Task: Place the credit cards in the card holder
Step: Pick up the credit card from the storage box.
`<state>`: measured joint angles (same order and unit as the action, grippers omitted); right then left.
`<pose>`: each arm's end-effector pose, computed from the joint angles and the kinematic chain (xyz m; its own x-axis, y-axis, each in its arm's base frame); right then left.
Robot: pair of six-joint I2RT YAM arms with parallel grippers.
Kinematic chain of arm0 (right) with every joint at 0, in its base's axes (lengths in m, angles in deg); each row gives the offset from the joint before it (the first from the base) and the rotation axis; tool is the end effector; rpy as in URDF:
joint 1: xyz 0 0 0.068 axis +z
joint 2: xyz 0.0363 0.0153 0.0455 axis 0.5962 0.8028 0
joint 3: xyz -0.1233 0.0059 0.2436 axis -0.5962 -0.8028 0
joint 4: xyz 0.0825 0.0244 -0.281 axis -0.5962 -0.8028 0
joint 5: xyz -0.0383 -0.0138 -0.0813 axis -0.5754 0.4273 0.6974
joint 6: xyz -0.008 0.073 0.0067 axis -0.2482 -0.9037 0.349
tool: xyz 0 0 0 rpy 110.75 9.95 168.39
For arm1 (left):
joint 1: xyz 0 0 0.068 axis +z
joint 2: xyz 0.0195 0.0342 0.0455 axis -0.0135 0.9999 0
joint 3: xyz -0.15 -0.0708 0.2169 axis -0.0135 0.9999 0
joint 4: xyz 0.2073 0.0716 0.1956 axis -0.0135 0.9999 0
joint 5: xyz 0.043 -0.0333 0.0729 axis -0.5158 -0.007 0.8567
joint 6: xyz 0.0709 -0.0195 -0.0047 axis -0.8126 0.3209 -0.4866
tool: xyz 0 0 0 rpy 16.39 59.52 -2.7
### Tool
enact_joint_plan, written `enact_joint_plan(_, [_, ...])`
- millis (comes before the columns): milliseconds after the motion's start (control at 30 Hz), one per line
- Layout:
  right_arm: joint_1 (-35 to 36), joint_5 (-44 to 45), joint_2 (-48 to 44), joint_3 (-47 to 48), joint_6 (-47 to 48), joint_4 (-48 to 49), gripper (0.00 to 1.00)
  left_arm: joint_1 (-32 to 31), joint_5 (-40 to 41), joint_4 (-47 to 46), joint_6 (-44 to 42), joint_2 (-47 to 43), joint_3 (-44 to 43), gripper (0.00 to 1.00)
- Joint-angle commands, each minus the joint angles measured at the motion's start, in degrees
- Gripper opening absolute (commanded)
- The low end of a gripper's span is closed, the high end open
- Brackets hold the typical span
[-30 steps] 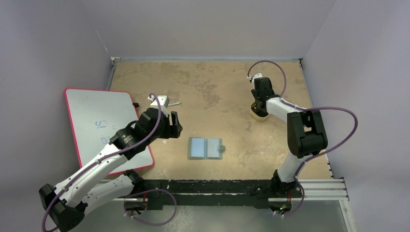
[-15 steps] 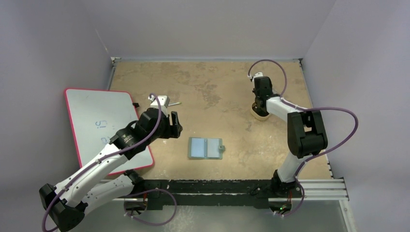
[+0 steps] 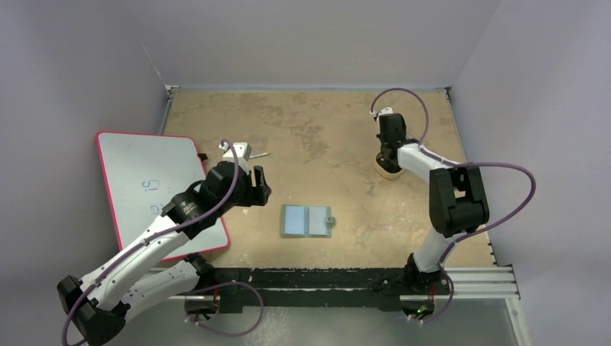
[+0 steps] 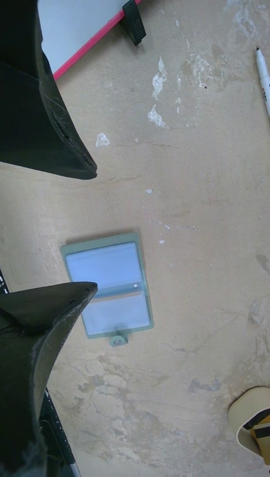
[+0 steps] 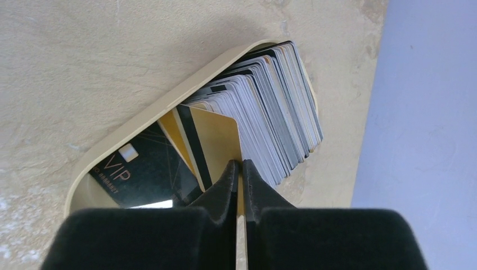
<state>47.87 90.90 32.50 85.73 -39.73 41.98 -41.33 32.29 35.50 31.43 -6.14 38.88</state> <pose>0.4174 0.0517 0.1671 -0.6527 -0.4172 -0.6323 -0.0001 0.8347 -0.5507 0.1871 -0.1420 0.2839 -0.6575 -0.1416 -0.7400 0.1645 0.9315 -0.3244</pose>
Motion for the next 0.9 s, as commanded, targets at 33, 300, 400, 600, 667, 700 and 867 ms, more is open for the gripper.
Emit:
enact_joint_plan(33, [-0.37,-1.01,-4.20,3.76,-3.66,-4.74,0.00,0.05,1.01,-0.90,-0.70,-1.35,-0.53,0.67])
enact_joint_plan(300, [-0.28,-7.76,-9.49,4.80,-9.28,-10.85,0.00,0.10,1.93,-0.50,-0.38,-1.48,-0.71,0.67])
enact_joint_plan(400, [-0.31,-10.42,-12.45,5.95,-11.19,-13.20,0.00,0.07,2.17,-0.62,-0.14,-1.24,-0.70,0.66])
enact_joint_plan(600, [-0.28,-17.85,-18.14,7.43,-17.92,-13.58,0.00,0.07,-0.66,0.41,2.33,3.48,-2.04,0.65])
enact_joint_plan(667, [-0.13,-22.83,-19.95,7.31,-20.92,-12.54,0.00,0.06,-3.20,-0.68,4.43,4.26,-1.15,0.64])
enact_joint_plan(700, [0.14,-25.05,-20.69,7.26,-23.31,-12.17,0.00,0.10,-4.41,-1.95,5.68,4.42,-0.20,0.63])
enact_joint_plan(867, [4.04,-32.39,-23.18,6.40,-28.72,-10.70,0.00,0.65,-7.80,-6.13,10.88,7.66,4.16,0.62])
